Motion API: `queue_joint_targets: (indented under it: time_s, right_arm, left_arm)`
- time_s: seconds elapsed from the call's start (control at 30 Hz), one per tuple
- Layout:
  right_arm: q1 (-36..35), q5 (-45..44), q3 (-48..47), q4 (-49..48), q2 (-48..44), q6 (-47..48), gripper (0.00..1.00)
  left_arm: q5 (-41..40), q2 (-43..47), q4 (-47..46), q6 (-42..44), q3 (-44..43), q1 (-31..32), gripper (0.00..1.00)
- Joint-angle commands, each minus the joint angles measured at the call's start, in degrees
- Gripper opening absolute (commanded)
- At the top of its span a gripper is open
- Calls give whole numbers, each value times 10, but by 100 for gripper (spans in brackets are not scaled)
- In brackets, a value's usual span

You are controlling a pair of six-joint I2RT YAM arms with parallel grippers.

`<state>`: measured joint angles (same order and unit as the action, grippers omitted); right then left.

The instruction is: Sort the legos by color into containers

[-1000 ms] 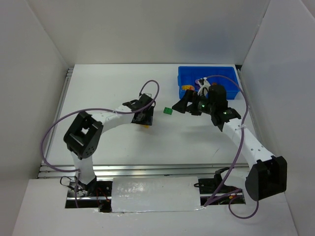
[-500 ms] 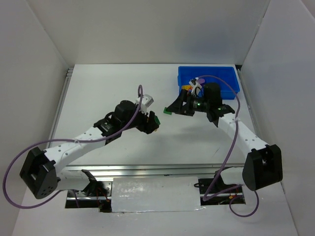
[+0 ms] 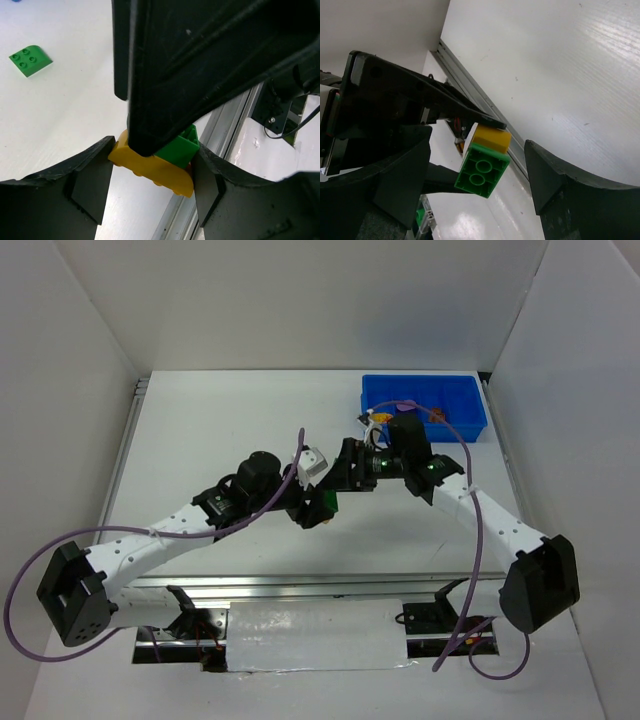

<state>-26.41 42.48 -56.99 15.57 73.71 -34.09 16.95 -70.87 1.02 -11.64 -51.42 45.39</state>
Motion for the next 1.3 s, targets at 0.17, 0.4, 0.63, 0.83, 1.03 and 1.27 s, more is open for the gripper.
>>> queue_joint_targets:
  time_s: [0.17,0.4,0.63,0.83,1.03,1.27]
  right_arm:
    - [-48,-35,-14,60,-23,12,76]
    - [-59,-43,-5,71,-33,21,68]
    - [-60,-38,-1,54,-25,14,21]
    - [-61,3,16,1,-32,-11,0]
    - [-60,25,49,-75,-59,-38,0]
    - [-60,20,77,-141,-57,-57,0]
  left_arm:
    - [-28,-1,14,31,-36,8,0]
    - [-42,-8,19,32,-44,8,0]
    - [-30,10,15,29,-40,8,0]
    - [-17,19,10,26,-34,8,26]
    - [-39,29,2,10,-25,8,93]
    - [-27,44,9,0,-27,8,100]
